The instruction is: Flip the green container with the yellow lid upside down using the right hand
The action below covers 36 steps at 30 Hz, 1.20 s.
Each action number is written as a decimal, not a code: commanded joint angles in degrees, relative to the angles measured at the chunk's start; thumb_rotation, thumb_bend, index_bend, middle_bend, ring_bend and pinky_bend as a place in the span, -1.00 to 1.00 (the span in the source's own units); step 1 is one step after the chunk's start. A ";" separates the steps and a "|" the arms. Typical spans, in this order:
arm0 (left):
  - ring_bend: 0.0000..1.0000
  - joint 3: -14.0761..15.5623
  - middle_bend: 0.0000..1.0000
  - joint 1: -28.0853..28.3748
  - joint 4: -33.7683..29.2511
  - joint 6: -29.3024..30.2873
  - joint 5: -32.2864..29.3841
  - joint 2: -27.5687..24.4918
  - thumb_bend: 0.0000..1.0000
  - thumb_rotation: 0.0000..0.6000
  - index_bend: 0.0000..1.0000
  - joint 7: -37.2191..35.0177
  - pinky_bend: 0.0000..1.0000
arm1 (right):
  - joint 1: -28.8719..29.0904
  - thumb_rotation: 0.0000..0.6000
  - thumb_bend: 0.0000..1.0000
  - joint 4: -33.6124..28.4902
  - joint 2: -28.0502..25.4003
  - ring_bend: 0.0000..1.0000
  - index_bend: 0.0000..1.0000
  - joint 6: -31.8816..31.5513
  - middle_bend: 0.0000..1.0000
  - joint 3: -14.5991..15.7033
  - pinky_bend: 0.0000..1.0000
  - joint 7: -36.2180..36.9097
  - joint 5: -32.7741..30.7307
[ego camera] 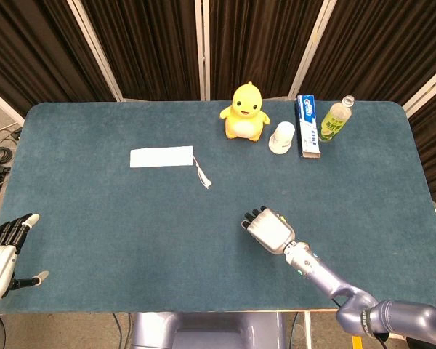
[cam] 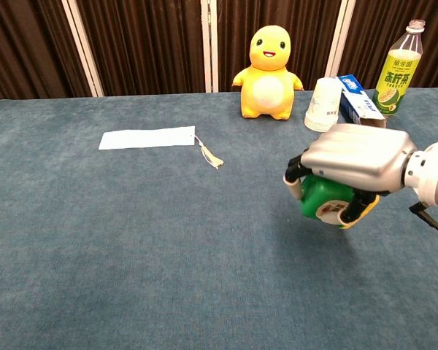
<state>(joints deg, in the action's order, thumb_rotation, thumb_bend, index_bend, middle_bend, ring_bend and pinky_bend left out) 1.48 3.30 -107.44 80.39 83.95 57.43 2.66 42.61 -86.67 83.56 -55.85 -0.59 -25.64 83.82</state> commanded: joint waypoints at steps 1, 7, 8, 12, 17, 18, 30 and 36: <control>-1.00 0.02 -1.00 0.00 0.00 0.00 0.01 0.00 -1.00 1.00 -1.00 0.04 -1.00 | -2.33 1.00 0.23 4.38 1.58 -0.11 -0.12 -6.09 0.04 -1.07 0.32 24.71 4.96; -1.00 0.09 -1.00 0.07 -0.04 -0.19 -0.06 0.16 -1.00 1.00 -1.00 0.36 -1.00 | -3.80 1.00 0.15 12.77 4.81 -0.12 -0.11 -10.81 0.01 0.24 0.30 38.63 9.07; -1.00 0.09 -1.00 0.09 -0.05 -0.23 -0.10 0.21 -1.00 1.00 -1.00 0.42 -1.00 | -4.02 1.00 0.12 13.93 5.28 -0.12 -0.11 -11.30 0.01 0.55 0.30 40.27 9.54; -1.00 0.16 -1.00 0.16 -0.13 -0.39 -0.12 0.39 -1.00 1.00 -1.00 0.82 -1.00 | -4.54 1.00 0.07 17.57 6.60 -0.12 -0.11 -12.50 0.00 1.72 0.30 44.20 11.16; -1.00 0.26 -1.00 0.12 -0.23 -0.32 -0.01 0.53 -1.00 1.00 -1.00 1.19 -1.00 | -5.12 1.00 -0.03 20.31 7.75 -0.14 -0.08 -12.58 -0.01 2.69 0.26 47.02 11.69; -1.00 0.27 -1.00 0.11 -0.24 -0.30 0.01 0.54 -1.00 1.00 -1.00 1.23 -1.00 | -5.22 1.00 -0.05 20.57 7.86 -0.14 -0.07 -12.56 -0.02 2.79 0.23 47.41 11.67; -1.00 0.41 -1.00 0.12 -0.36 -0.22 0.24 0.80 -1.00 1.00 -1.00 2.05 -1.00 | -6.93 1.00 -0.33 21.71 5.64 -0.37 0.10 -12.75 -0.28 5.33 -0.42 53.18 12.55; -1.00 0.51 -1.00 0.07 -0.44 -0.14 0.36 0.92 -1.00 1.00 -1.00 2.34 -1.00 | -8.48 1.00 -0.58 20.90 1.34 -0.45 0.03 -14.44 -0.39 8.04 -0.51 56.73 14.37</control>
<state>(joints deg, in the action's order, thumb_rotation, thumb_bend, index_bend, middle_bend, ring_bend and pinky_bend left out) 1.99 3.36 -107.87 80.26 84.32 58.34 5.01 34.73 -65.53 85.90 -69.56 6.67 30.44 97.56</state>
